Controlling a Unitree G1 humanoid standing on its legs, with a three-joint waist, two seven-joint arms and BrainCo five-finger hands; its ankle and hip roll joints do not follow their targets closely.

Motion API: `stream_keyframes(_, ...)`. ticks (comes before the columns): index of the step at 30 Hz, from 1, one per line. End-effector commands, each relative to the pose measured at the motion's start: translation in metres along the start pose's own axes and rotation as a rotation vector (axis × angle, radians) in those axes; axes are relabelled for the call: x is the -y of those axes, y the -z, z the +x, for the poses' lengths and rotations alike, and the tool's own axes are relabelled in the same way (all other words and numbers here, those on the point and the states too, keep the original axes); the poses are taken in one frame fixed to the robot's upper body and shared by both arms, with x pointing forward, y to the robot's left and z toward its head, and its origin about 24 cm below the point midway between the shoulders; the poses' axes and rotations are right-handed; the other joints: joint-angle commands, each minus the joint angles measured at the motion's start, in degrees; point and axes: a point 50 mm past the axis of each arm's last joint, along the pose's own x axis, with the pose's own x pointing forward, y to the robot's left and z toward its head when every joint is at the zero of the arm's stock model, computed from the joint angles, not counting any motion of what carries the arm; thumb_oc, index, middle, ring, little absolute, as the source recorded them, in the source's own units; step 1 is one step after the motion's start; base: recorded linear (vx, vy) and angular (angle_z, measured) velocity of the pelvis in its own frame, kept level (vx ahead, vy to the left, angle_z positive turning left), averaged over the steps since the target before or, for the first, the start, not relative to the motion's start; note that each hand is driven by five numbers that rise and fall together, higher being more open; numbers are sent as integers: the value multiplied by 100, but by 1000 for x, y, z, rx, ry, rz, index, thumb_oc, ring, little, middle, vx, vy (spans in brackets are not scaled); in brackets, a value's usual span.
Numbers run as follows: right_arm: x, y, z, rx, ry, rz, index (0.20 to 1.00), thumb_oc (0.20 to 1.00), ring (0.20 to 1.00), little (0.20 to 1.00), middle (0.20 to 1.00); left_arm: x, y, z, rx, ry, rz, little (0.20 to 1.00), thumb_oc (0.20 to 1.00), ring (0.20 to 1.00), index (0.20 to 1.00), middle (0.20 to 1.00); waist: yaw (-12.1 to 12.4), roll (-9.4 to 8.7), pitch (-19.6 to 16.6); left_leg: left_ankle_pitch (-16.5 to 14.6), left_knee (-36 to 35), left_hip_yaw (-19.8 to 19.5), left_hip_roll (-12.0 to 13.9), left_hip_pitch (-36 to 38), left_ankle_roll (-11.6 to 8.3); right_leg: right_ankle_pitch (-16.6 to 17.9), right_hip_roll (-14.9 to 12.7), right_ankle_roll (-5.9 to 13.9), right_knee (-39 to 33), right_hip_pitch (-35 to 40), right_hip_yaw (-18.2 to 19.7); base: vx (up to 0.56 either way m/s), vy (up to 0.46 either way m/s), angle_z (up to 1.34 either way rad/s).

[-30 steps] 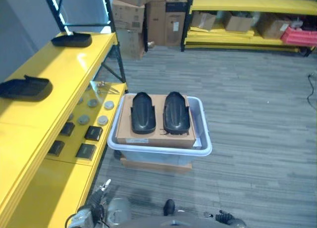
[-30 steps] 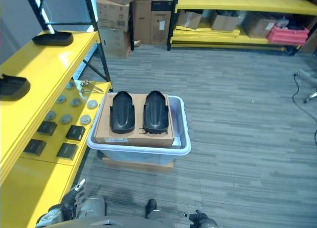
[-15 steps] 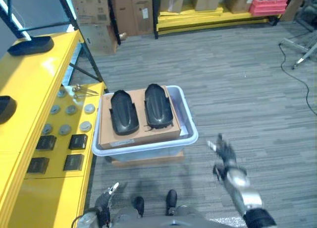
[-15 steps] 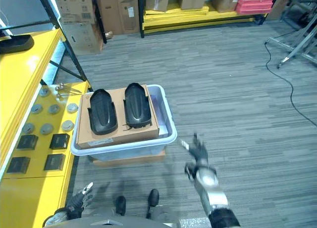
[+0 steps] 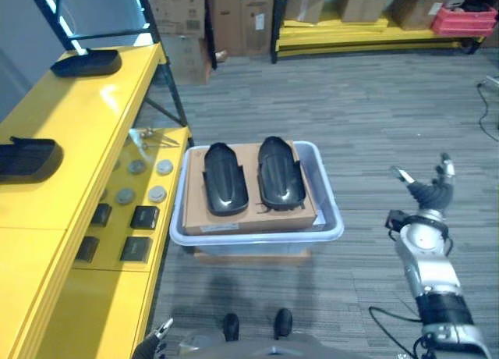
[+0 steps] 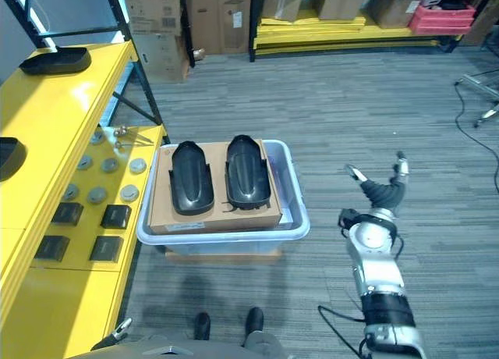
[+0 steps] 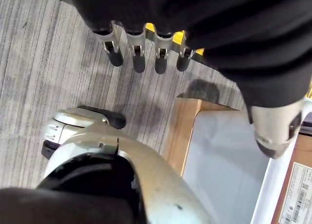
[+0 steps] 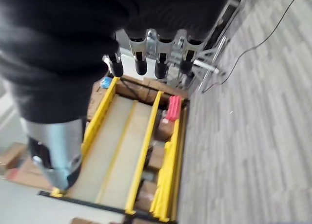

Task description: Move parts from the plastic box to the shelf.

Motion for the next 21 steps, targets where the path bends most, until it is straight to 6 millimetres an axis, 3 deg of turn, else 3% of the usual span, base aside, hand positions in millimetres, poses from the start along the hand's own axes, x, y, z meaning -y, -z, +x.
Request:
stream_keyframes(1,2,-47,25,165,92,-4,1000,1000,1000,1000,1000,1,-34,9,79,52,43,1000,1000,1000,1000,1000,173,-117,208,96,237,-106,207,-810,-149,-505,-562,427,601,-281,115,-388,64,11)
stream_keyframes(2,6,-57,44,173,163,-35,1000,1000,1000,1000,1000,7,-56,15,135,95,69,1000,1000,1000,1000,1000,296,-71,506,121,397,-217,142,-1144,-151,-459,-619,438,670,-529,65,-349,48,10)
stream_keyframes(4,11,-59,53,146,201,-15,1000,1000,1000,1000,1000,9,-67,16,162,113,80,1000,1000,1000,1000,1000,391,-44,724,137,487,-319,84,-1353,-146,-427,-644,456,702,-668,10,-259,1,46)
stream_keyframes(21,8,-57,70,65,173,-45,1000,1000,1000,1000,1000,7,-62,12,184,151,90,1000,1000,1000,1000,1000,676,38,1058,199,537,-430,-29,-1688,-183,-406,-750,501,723,-890,-133,-34,38,10)
